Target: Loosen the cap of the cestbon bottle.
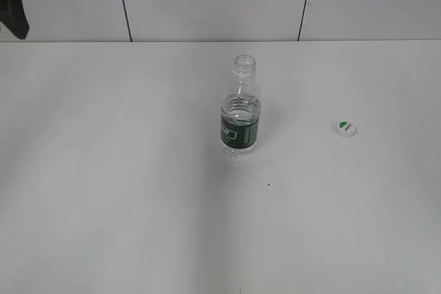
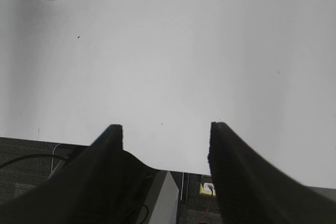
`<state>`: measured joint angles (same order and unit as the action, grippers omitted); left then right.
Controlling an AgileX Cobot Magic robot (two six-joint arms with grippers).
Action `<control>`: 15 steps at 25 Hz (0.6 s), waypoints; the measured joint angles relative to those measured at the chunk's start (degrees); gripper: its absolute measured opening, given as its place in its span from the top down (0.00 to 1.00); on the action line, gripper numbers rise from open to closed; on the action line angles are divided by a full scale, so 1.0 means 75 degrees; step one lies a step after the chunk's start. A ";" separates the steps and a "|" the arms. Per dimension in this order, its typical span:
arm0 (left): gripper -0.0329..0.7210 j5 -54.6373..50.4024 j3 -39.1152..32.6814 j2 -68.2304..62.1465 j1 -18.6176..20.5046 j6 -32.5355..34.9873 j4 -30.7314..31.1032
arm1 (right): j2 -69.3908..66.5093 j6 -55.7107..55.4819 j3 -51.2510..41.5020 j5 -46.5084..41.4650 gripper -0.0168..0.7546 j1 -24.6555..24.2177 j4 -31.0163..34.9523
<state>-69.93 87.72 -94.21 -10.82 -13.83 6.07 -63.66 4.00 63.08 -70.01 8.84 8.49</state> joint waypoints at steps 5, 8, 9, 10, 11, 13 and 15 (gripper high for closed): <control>0.64 -0.0007 -0.0010 0.0785 0.0000 0.0000 -0.0201 | 0.1341 -0.0003 -0.0831 0.0000 0.46 0.0000 0.0056; 0.64 -0.0007 -0.0168 0.1203 0.0000 0.0000 -0.0228 | 0.2151 -0.0019 -0.1146 0.0000 0.46 0.0000 0.0072; 0.64 -0.0007 -0.0278 0.1355 0.0000 0.0017 -0.0231 | 0.2547 -0.0019 -0.1233 -0.0009 0.46 0.0000 0.0072; 0.64 -0.0007 -0.0406 0.1501 0.0000 0.0024 -0.0231 | 0.2762 -0.0019 -0.1298 -0.0016 0.46 0.0000 0.0072; 0.64 -0.0007 -0.0521 0.1624 0.0000 0.0031 -0.0231 | 0.2978 -0.0019 -0.1352 -0.0016 0.46 0.0000 0.0072; 0.64 -0.0015 -0.0834 0.1955 0.0000 0.0038 -0.0242 | 0.3399 -0.0019 -0.1472 -0.0016 0.46 0.0000 0.0072; 0.64 -0.0015 -0.1147 0.2301 0.0000 0.0038 -0.0242 | 0.3774 -0.0028 -0.1555 -0.0016 0.46 0.0000 0.0072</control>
<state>-70.04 79.12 -76.95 -10.82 -13.55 4.26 -35.36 3.79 51.41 -70.13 8.84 9.03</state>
